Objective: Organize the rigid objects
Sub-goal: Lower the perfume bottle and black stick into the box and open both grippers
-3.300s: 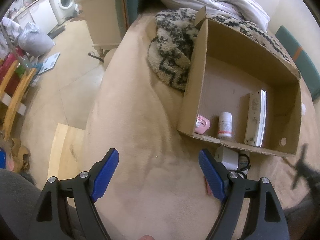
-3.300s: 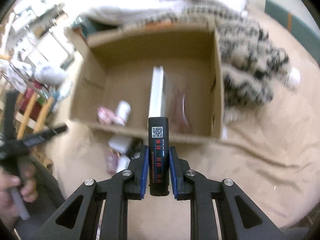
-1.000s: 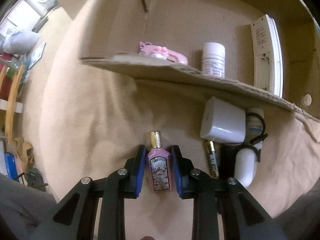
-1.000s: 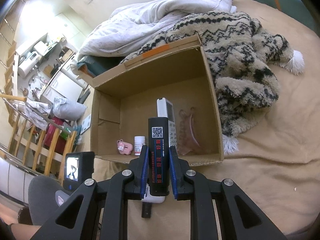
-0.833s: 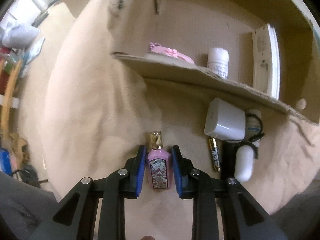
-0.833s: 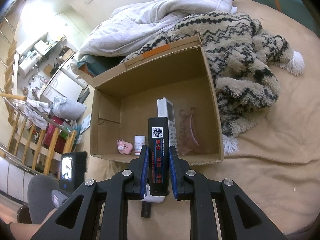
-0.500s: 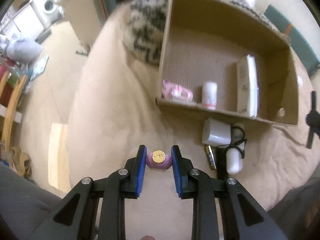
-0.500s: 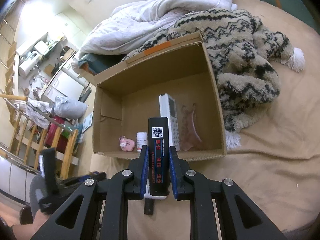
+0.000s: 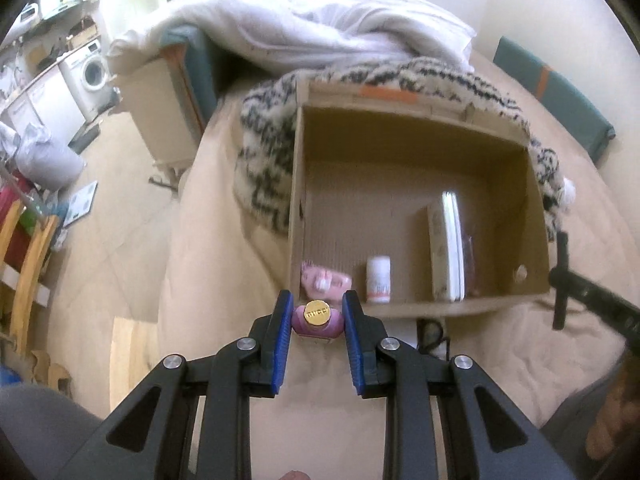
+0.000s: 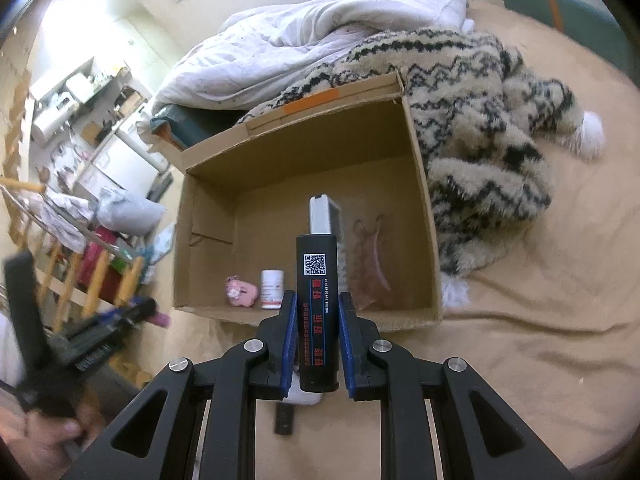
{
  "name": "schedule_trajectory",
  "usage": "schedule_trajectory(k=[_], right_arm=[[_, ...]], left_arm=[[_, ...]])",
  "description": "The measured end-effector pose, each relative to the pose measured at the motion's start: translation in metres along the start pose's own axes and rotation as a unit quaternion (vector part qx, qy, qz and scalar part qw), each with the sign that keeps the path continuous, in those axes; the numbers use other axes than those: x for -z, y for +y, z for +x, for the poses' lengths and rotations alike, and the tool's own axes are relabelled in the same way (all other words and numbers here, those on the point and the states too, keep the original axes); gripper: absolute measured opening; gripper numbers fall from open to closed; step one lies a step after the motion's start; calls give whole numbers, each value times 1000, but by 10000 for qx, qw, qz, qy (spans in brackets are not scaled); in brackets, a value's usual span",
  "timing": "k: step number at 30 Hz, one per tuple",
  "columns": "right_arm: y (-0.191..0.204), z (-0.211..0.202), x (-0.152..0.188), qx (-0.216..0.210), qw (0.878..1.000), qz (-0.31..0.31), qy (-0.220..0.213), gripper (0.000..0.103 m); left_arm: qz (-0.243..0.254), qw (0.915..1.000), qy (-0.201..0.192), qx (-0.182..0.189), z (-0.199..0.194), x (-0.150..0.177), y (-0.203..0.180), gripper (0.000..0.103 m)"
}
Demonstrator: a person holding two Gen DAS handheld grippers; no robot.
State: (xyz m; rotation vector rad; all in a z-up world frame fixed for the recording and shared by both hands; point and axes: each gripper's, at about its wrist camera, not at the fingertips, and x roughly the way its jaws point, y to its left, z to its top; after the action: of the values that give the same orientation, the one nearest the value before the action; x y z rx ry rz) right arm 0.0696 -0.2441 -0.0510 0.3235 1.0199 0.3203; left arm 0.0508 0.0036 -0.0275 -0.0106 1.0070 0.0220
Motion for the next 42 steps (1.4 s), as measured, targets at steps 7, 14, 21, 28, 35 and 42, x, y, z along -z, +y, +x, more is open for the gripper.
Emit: schedule_trajectory(k=[7, 14, 21, 28, 35, 42], right_arm=[[-6, -4, -19, 96, 9995, -89, -291, 21], [-3, 11, -42, 154, 9989, -237, -376, 21], [-2, 37, -52, 240, 9992, -268, -161, 21], [-5, 61, -43, 381, 9984, -195, 381, 21], [-8, 70, -39, 448, 9972, -127, 579, 21], [-11, 73, -40, 407, 9971, 14, 638, 21]], left_arm=[[-113, 9996, -235, -118, -3, -33, 4, 23], [-263, 9991, -264, -189, 5, -58, 1, 23], [-115, 9996, -111, -232, 29, -67, -19, 23], [88, 9990, 245, -370, 67, -63, -36, 23], [241, 9975, 472, -467, 93, -56, -45, 23], [336, 9962, 555, -584, 106, -56, -48, 23]])
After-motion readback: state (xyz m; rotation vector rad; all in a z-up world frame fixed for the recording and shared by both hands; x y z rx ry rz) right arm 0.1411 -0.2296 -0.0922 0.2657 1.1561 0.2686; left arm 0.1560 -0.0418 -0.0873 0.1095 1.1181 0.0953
